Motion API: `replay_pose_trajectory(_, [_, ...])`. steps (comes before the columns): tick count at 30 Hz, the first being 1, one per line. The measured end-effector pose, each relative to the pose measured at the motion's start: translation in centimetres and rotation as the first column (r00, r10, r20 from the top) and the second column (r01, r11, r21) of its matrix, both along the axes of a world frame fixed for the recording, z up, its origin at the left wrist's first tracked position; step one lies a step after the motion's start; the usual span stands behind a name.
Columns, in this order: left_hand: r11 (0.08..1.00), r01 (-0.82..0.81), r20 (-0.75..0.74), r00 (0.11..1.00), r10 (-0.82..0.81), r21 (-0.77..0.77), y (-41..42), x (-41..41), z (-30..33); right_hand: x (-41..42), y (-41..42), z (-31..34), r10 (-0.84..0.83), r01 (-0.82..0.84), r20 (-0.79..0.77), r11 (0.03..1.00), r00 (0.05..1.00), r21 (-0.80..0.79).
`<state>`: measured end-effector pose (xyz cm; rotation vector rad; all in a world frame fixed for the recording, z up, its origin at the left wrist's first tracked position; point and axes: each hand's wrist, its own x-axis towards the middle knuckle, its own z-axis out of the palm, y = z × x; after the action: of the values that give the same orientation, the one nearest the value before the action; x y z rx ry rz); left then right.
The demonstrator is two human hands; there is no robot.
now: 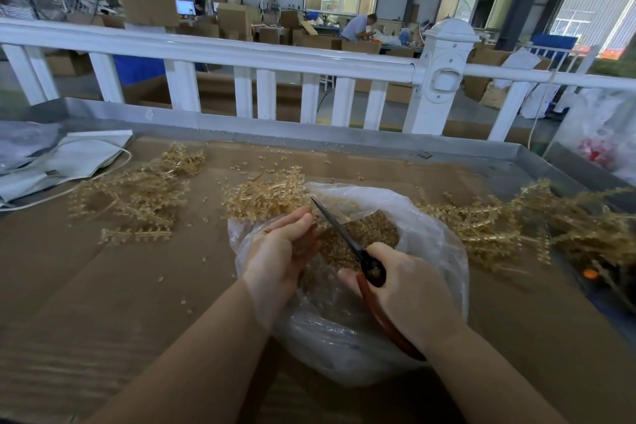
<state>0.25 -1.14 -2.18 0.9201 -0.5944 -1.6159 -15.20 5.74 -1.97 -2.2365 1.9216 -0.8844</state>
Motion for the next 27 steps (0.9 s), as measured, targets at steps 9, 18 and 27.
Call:
replay_pose_trajectory(9, [0.997, -0.07, -0.055, 0.996, 0.071, 0.019, -0.18, -0.08, -0.24, -0.03, 0.04, -0.07, -0.001, 0.001, -0.01, 1.0, 1.0, 0.01])
replay_pose_trajectory(18, [0.998, 0.045, 0.005, 0.999, -0.045, -0.035, -0.33, -0.15, -0.28, 0.46, -0.13, -0.41, -0.009, 0.013, -0.099, 0.999, 0.995, 0.043])
replay_pose_trajectory(27, [0.996, 0.074, -0.01, 0.997, -0.075, -0.049, -0.74, -0.23, -0.9, 0.71, -0.21, -0.31, -0.02, 0.02, -0.155, 1.0, 0.988, -0.003])
